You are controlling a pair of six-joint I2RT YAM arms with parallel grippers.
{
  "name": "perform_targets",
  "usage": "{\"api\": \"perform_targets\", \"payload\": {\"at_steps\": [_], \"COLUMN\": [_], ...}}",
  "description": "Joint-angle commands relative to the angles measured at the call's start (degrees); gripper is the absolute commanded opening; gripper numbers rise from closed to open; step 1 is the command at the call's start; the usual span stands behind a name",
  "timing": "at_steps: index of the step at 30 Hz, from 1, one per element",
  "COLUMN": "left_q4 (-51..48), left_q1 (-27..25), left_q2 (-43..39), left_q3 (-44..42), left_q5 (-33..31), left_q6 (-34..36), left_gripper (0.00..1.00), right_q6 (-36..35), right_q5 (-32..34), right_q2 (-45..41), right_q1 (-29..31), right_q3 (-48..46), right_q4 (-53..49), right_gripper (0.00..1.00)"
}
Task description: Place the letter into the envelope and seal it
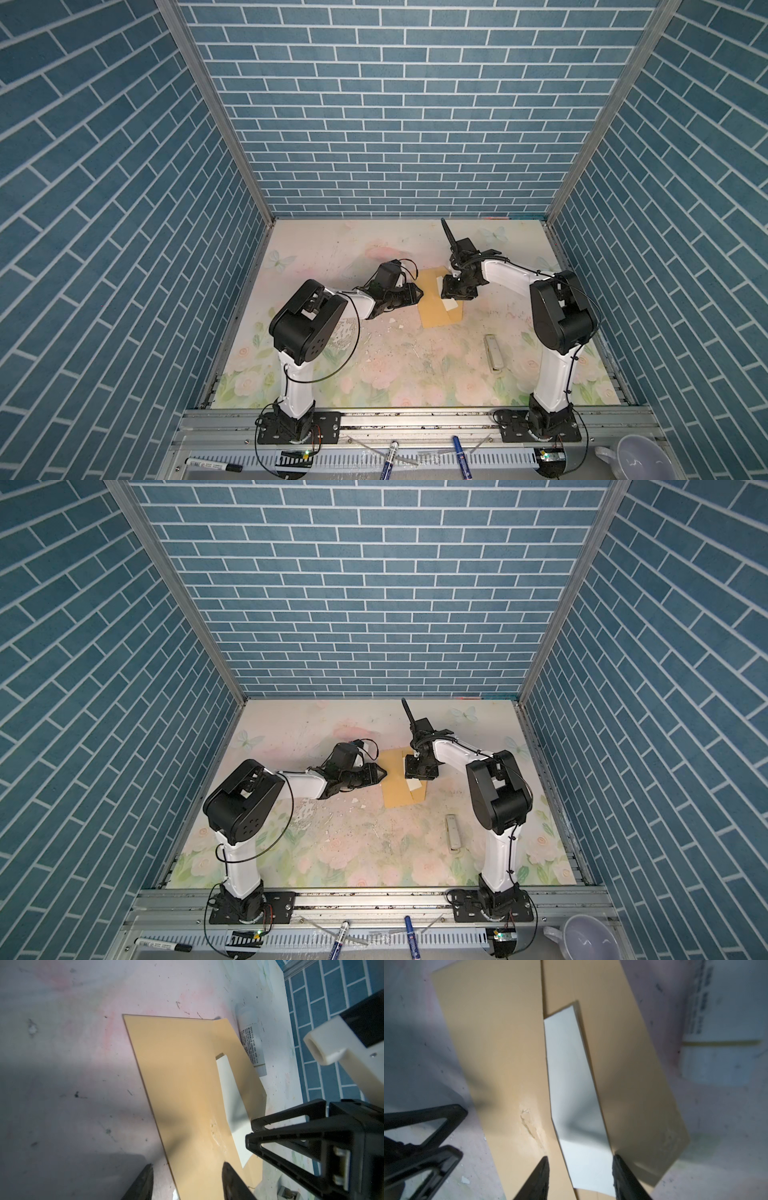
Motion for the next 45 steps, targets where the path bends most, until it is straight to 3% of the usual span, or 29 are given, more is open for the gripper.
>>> {"api": "perform_targets", "payload": {"at_steps": [1, 8, 19, 34, 45], "left_q4": [-0.55, -0.68, -1.36, -1.65, -1.66], "left_q1": [-0.72, -0.98, -0.99, -1.02, -1.08], "left_q2": [0.5, 1.25, 1.07, 0.82, 1.87], "left_q3": [-0.69, -0.55, -0.42, 0.07, 1.12], "left_q5": [0.78, 0.97, 0.54, 0.82, 1.31], "left_q6": [-0.48, -0.54, -0.33, -0.29, -0.42], "left_gripper": [0.47, 0.41, 0.41, 0.41, 0.4], "right_q6": [-0.32, 0.3, -1.89, -4.33, -4.49], "right_q5": [-1.29, -2.34, 6.09, 5.99, 4.47], "right_q2": [1.28, 1.88, -3.59, -0.81, 2.83], "right_q1": [0.27, 0.24, 0.01, -0.68, -0.96], "right_q3": [1.07, 0.8, 1.28, 4.37, 4.32], "right_q4": [0.24, 0.9, 0.66, 0.02, -0.37], "right_gripper": [0.44, 0.39, 0.52, 0.62, 0.61]}}
